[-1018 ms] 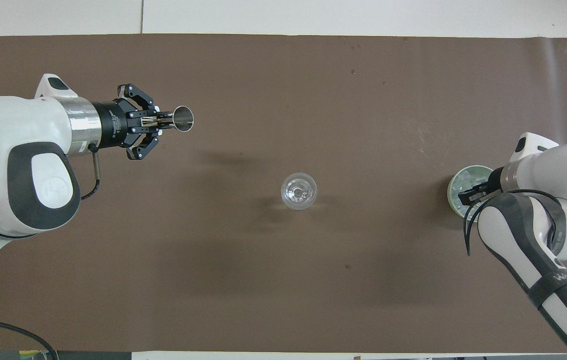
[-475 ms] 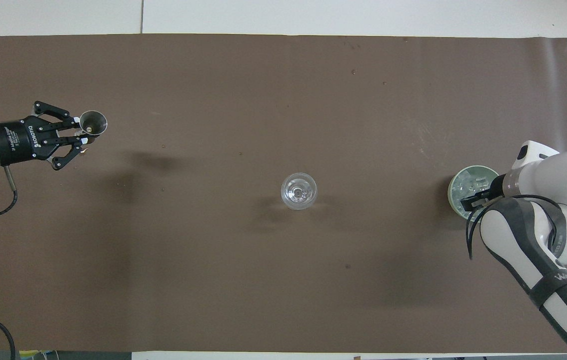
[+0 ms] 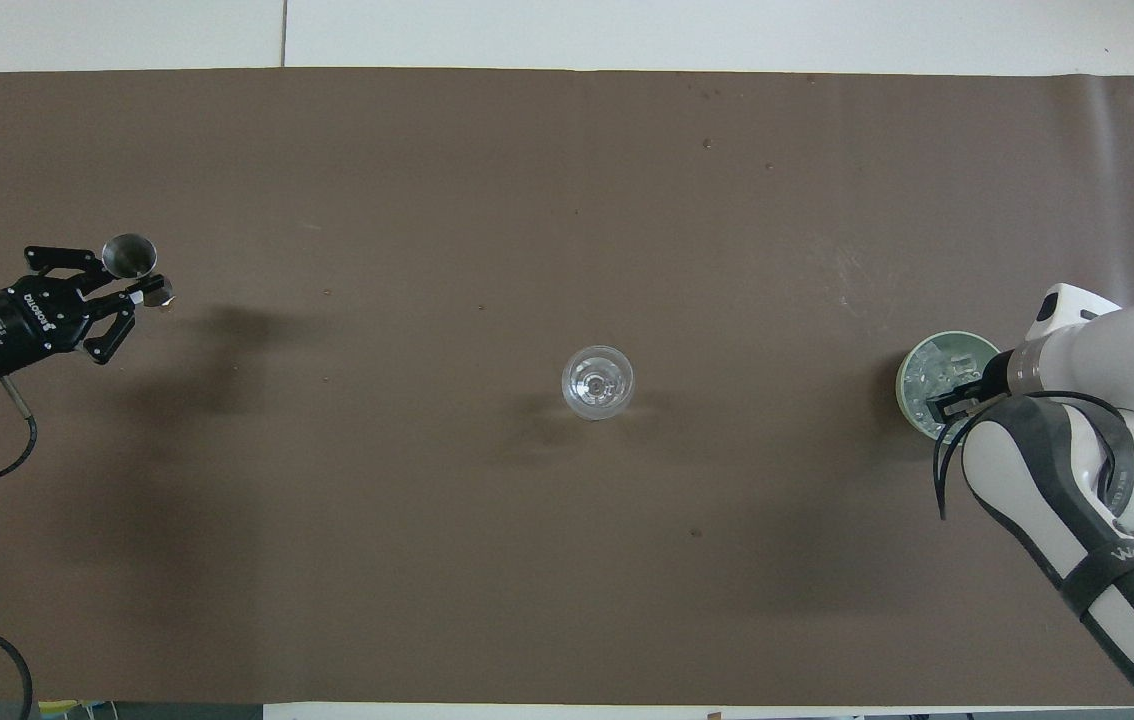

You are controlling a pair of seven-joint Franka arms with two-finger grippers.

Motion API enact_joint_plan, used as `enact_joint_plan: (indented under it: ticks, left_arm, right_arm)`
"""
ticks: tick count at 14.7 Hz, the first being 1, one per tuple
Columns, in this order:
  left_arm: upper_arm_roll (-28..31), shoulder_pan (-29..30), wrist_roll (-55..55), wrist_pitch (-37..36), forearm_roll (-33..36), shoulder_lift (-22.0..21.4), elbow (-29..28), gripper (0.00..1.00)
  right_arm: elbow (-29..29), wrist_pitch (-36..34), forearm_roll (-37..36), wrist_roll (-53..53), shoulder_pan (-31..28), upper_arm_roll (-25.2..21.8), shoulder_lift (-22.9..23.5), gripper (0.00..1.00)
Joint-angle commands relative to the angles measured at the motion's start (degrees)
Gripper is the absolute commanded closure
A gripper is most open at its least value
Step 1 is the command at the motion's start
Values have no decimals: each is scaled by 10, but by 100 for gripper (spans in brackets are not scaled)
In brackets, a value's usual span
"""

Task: Pour wine and add ice with both arms
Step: 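Carry the jigger back with the left gripper while the right gripper grasps ice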

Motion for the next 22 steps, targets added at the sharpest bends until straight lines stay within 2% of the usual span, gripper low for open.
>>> enact_joint_plan:
  ticks: [1, 6, 10, 13, 16, 20, 21, 22]
  left_arm:
    - [-6, 46, 45, -33, -37, 2, -32, 100]
    - [-7, 51, 116, -33, -159, 29, -72, 100]
    - [-7, 44, 127, -35, -230, 52, -73, 100]
    - [-8, 39, 134, -29, -244, 49, -92, 100]
    - [-7, 41, 133, -26, -253, 48, -100, 100]
    - [-7, 48, 133, -28, -253, 39, -122, 100]
    - [-6, 52, 132, -32, -253, 39, -122, 89]
    - [-6, 55, 134, -36, -252, 37, -122, 1]
  right_arm:
    - [-14, 12, 9, -8, -5, 5, -7, 60]
    - [-14, 13, 10, 1, -1, 5, -7, 65]
    - [-14, 13, 10, 0, -1, 5, -7, 81]
    - [-14, 13, 10, 0, -1, 5, -7, 87]
    - [-14, 13, 10, 0, -1, 5, -7, 100]
    - [-3, -1, 10, 0, -1, 5, -7, 100]
    - [8, -12, 10, -2, -2, 5, -6, 100]
    - [23, -29, 10, -3, -2, 5, -3, 100]
